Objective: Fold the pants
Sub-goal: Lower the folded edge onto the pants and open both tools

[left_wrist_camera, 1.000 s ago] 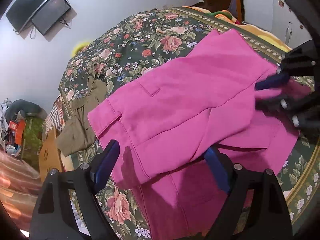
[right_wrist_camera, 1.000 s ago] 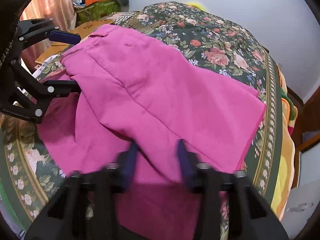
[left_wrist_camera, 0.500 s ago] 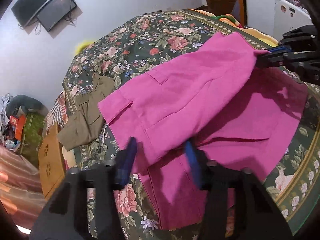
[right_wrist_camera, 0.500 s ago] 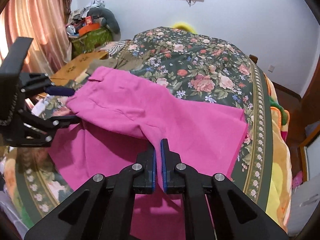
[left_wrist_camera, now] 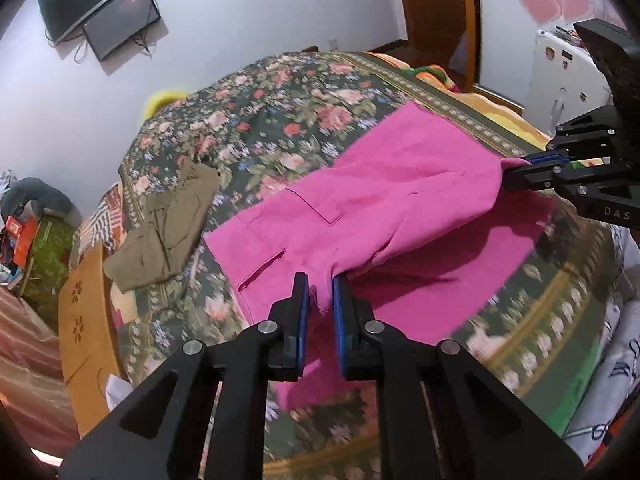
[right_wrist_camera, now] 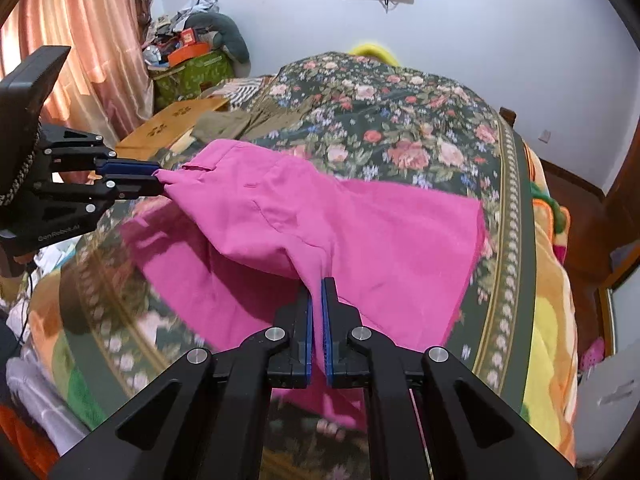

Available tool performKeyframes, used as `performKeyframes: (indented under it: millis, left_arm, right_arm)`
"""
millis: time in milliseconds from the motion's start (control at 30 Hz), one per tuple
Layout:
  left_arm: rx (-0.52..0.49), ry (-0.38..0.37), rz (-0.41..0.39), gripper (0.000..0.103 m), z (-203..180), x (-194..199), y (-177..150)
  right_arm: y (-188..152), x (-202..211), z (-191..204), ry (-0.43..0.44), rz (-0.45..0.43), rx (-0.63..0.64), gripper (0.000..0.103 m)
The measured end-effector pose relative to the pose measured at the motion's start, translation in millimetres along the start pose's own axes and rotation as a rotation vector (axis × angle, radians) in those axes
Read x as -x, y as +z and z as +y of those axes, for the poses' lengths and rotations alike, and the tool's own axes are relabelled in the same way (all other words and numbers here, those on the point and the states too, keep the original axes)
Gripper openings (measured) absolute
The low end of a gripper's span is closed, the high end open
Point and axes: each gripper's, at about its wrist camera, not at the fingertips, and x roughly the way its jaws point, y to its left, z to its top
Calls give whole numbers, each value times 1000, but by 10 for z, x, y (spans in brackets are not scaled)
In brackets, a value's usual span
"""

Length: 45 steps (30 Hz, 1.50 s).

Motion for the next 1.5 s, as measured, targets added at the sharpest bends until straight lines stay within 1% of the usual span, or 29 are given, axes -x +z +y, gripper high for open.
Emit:
performKeyframes:
  millis: [200, 333, 400, 433, 467, 500, 533, 567, 600, 667, 767, 867, 900, 967, 1100, 1167, 1200, 1233, 1267, 1333, 1400, 1433, 1500]
  left_arm:
    - [21, -18, 50, 11, -107, -99, -240]
    - [39, -32, 70, 12, -89, -126, -354]
    - [64, -46, 76, 14, -45, -92, -383]
    - [76, -53, 80, 20, -27, -75, -395]
    - [94, -60, 83, 28, 13, -46, -413]
    - [110, -61, 81, 32, 53, -14, -435]
    - [123, -59, 77, 42, 85, 11, -451]
    - [141, -53, 69, 44, 132, 48, -475]
    - [162, -41, 59, 44, 185, 89, -498]
    - [200, -40, 55, 47, 271, 136, -539]
    - [265, -84, 74, 48, 384, 130, -592]
    - [339, -130, 93, 47, 469, 74, -615]
    - [373, -157, 95, 47, 500, 50, -618]
    - [444, -218, 100, 47, 558, -8, -621]
    - [528, -282, 116, 47, 594, -141, -603]
    - [544, -289, 116, 39, 587, -180, -589]
    - [550, -278, 119, 36, 581, -197, -589]
    - [555, -258, 120, 23, 575, -212, -587]
    - [556, -241, 122, 20, 579, -221, -590]
    - [573, -238, 113, 17, 587, -226, -604]
    - [562, -219, 101, 15, 575, -188, -593]
    - [545, -198, 90, 14, 568, -152, -581]
    - [514, -154, 72, 14, 579, -67, -560]
  right_arm:
    - [-238, -57, 63, 14, 52, -23, 4]
    - [-354, -110, 84, 21, 85, -48, 5]
    - [-389, -97, 87, 20, 96, -58, 5]
    - [-397, -82, 79, 18, 98, -60, 5]
    - [-403, -60, 71, 16, 105, -63, 6]
    - [-410, -34, 68, 16, 109, -67, 6]
    - [-413, 4, 52, 16, 107, -74, 7]
    - [-417, 48, 37, 13, 102, -82, 10]
    - [-417, 88, 21, 8, 96, -91, 12]
    - [-416, 187, -33, -1, 74, -111, 24]
    - [-414, 301, -96, -17, 48, -120, 27]
    - [-398, 355, -178, -56, 27, -132, 30]
    - [-396, 358, -211, -66, 22, -143, 31]
    - [-403, 363, -308, -84, 6, -180, 31]
    - [-456, 313, -506, -107, 0, -271, 31]
    - [-510, 255, -569, -132, 14, -305, 31]
    - [-536, 222, -593, -134, 22, -320, 31]
    - [-569, 170, -621, -128, 33, -340, 32]
    - [-610, 127, -637, -120, 42, -358, 32]
    - [-689, 14, -635, -99, 70, -380, 31]
    - [-739, -55, -609, -95, 85, -388, 31]
    - [-766, -57, -596, -98, 71, -389, 31]
    - [-769, -42, -610, -88, 69, -393, 31]
